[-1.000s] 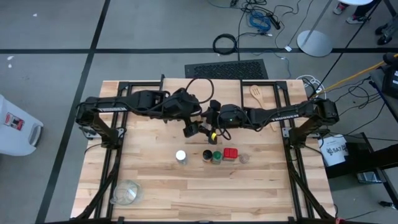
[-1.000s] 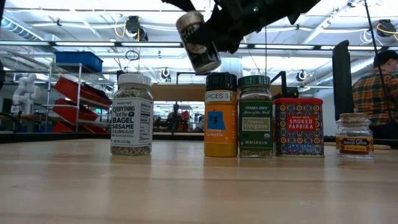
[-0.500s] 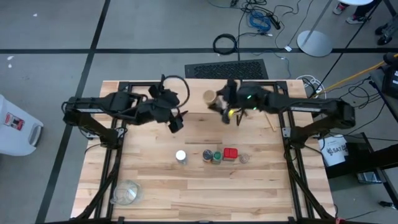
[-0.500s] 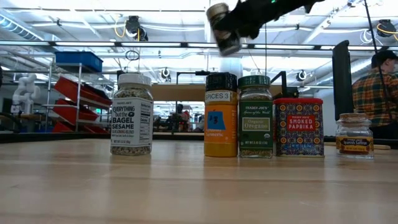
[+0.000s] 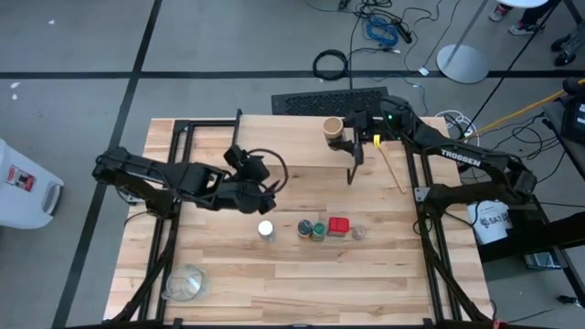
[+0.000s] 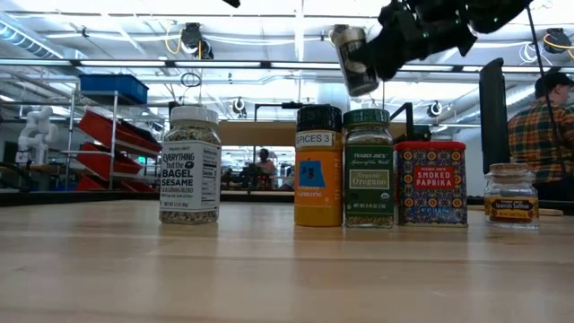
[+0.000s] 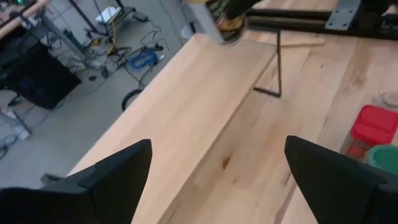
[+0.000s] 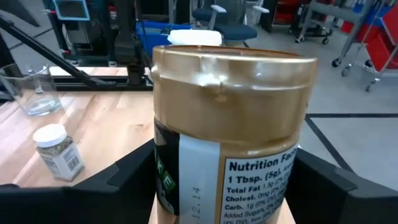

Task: Shelf spices
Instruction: Put the golden seasoning bottle on the shelf

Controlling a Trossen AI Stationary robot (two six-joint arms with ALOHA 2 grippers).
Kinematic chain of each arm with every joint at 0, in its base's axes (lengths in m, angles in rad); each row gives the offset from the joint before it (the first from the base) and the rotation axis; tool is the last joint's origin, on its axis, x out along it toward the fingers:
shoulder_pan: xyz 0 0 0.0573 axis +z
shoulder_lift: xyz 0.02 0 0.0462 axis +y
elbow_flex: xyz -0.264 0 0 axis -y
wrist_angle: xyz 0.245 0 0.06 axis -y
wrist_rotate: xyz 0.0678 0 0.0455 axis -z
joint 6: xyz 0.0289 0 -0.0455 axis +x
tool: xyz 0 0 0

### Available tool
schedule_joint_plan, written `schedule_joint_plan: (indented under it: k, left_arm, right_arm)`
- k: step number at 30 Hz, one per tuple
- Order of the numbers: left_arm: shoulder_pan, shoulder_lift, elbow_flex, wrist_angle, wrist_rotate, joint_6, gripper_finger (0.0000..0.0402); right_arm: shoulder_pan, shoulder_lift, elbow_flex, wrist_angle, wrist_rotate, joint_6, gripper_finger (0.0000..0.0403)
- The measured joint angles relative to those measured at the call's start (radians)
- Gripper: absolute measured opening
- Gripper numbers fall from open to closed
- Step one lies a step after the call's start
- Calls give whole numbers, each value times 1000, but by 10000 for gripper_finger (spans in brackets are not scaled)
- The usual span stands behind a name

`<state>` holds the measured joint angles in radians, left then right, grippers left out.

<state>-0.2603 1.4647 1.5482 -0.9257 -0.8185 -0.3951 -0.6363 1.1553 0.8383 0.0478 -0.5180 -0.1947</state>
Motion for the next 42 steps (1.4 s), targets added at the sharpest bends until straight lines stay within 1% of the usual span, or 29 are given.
schedule_joint_plan:
  k: [2, 10, 13, 19, 42]
  left_arm:
    - [0, -1, -13, 43, -2, 37, 377]
    - [3, -1, -17, 106, -3, 69, 377]
    - [3, -1, -17, 108, -3, 69, 377]
    - [3, -1, -17, 108, -3, 69, 377]
    - [3, -1, -17, 105, -2, 71, 377]
  right_arm:
    - [-16, 0, -13, 20, -6, 0, 272]
    - [-35, 28, -66, 40, -8, -34, 273]
    - [-38, 46, -77, 39, -6, -49, 275]
    - [-39, 80, -79, 46, 49, -86, 274]
    - [-127, 89, -78, -26, 42, -86, 279]
